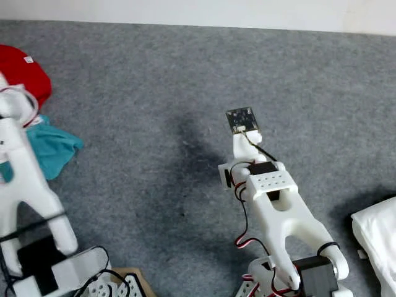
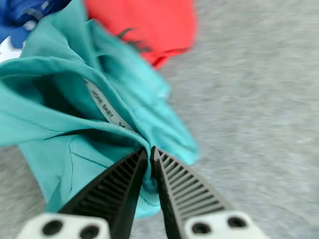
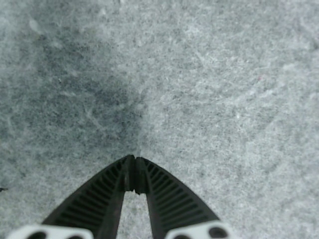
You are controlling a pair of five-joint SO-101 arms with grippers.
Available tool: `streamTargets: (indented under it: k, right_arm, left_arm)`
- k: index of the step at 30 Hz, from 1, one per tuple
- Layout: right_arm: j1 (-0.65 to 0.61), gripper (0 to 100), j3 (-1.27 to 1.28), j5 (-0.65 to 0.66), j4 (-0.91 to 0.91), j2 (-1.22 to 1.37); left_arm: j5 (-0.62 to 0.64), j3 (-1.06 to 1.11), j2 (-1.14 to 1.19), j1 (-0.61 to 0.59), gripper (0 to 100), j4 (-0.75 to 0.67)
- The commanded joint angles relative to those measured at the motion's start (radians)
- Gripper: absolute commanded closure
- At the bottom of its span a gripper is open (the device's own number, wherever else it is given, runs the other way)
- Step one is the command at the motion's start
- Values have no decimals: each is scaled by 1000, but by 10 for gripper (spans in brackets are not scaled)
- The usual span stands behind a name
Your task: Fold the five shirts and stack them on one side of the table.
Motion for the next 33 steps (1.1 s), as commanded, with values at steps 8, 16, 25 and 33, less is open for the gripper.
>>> streamTargets:
  k: [8,16,25,33]
  right_arm:
    - [1,991,-8,-9,-15,-38]
    - [-1,991,-5,-17,-35,-38]
    - [-1,991,-5,-17,-35,-38]
    - [-1,991,-5,-18,-35,-45]
  left_arm:
    - [198,-206,-160,315,969,-5]
    - [416,-346,-188,426,970,-302]
    - [473,-585,-236,535,970,-462]
    - [459,-538,-193,404,970,-126]
